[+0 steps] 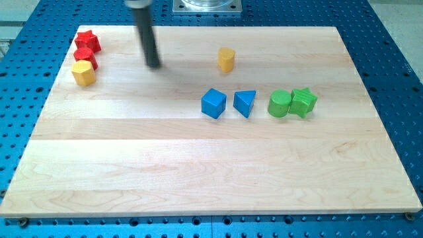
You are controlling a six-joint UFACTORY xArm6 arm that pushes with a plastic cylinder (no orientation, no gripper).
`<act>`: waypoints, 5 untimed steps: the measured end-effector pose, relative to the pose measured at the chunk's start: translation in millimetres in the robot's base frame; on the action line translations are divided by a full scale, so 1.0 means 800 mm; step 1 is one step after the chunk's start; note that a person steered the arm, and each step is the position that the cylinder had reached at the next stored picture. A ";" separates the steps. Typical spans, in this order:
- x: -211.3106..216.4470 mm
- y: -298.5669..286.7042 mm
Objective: Keep heart above cube
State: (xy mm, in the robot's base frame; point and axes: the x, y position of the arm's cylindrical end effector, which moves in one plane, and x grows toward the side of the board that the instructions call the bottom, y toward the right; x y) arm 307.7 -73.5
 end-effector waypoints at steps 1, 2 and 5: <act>-0.032 0.123; -0.077 0.161; 0.005 0.135</act>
